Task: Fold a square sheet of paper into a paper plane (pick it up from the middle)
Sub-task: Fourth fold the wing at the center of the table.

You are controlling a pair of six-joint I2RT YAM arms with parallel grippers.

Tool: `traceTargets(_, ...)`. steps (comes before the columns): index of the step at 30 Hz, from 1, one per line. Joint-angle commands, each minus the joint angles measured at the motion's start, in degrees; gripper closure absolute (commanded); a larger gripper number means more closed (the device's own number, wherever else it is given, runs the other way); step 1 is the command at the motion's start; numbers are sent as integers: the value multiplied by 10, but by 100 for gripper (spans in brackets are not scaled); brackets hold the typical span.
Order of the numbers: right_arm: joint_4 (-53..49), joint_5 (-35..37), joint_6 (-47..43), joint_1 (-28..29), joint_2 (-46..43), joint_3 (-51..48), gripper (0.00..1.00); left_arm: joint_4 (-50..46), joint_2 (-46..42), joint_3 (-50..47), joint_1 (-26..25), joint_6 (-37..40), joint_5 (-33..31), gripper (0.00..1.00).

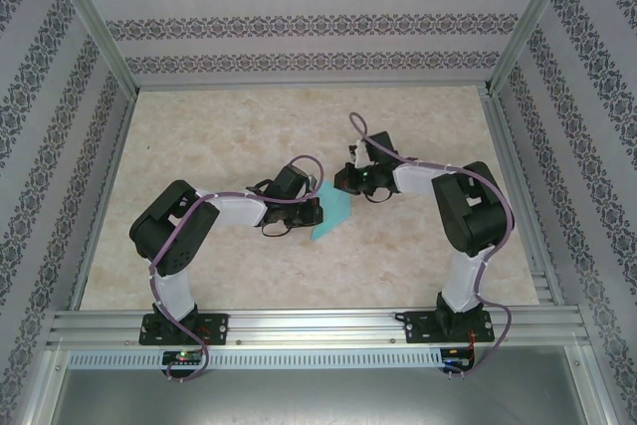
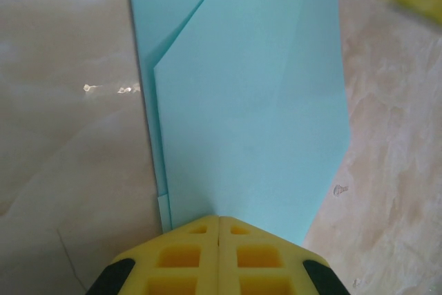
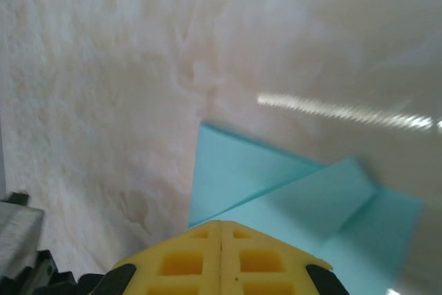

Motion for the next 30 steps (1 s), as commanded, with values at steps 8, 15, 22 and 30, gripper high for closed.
traceTargets(8,19,13,13,-33,66,20,100,-126,33,-37,-5,8,-25,100)
traceTargets(15,-8,49,42,-74,86,66,100,-110,31,-45,-5,9,-15,100)
traceTargets(22,-40,64,41,-75,48,92,100,-97,32,-43,-6,5,-15,100)
traceTargets(30,-12,51,67,-6,-61,-19,100,-78,30,-39,-6,-4,-15,100)
